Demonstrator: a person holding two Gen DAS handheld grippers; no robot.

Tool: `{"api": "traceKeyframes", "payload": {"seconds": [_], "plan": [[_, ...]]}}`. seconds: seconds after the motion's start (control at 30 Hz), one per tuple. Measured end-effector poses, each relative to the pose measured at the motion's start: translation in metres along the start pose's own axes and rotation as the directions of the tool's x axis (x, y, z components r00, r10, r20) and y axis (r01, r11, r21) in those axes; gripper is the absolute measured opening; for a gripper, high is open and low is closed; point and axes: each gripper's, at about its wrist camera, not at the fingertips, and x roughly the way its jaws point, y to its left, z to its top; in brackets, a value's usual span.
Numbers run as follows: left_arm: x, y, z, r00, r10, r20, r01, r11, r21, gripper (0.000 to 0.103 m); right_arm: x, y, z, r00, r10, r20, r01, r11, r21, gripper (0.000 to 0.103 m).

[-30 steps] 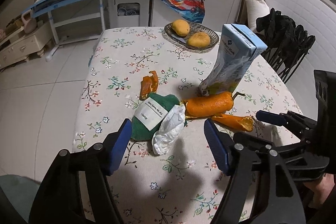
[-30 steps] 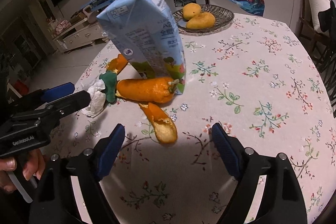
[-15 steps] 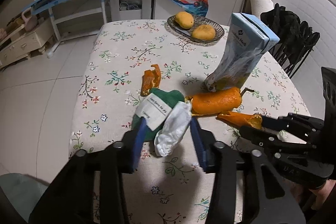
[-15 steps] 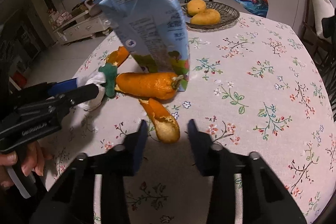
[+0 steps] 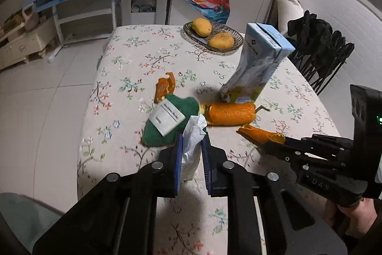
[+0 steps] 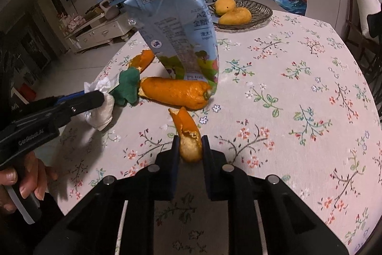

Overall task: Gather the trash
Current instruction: 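Grasp a white tissue with the left gripper while the right gripper grasps the orange peel, then lift the tissue and orange peel and carry them over the yellow basin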

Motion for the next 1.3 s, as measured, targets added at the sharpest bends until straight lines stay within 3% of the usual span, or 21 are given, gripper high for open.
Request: {"api": "traceKeyframes", "payload": {"seconds": [0.43, 0.9, 1.3], "plan": [[-0.028, -0.010, -0.034, 0.999, -0.034, -0.004, 0.034, 0.999, -0.024, 0.016, -0.038, 0.001, -0.024, 0.998, 0.045, 0.047, -0.047, 0.997, 0.054, 0.018], [-0.053, -0.020, -0.050, 0.998, -0.043, 0.050, 0.045, 0.999, -0.030, 0.016, -0.073, 0.001, -0.049, 0.988, 0.097, 0.118, -0.111, 0.986, 0.122, 0.018], [-0.063, -0.030, -0.062, 0.998, -0.018, 0.062, 0.018, 1.000, -0.007, 0.016, -0.085, 0.002, -0.065, 0.984, 0.118, 0.132, -0.137, 0.980, 0.147, 0.018]]}}
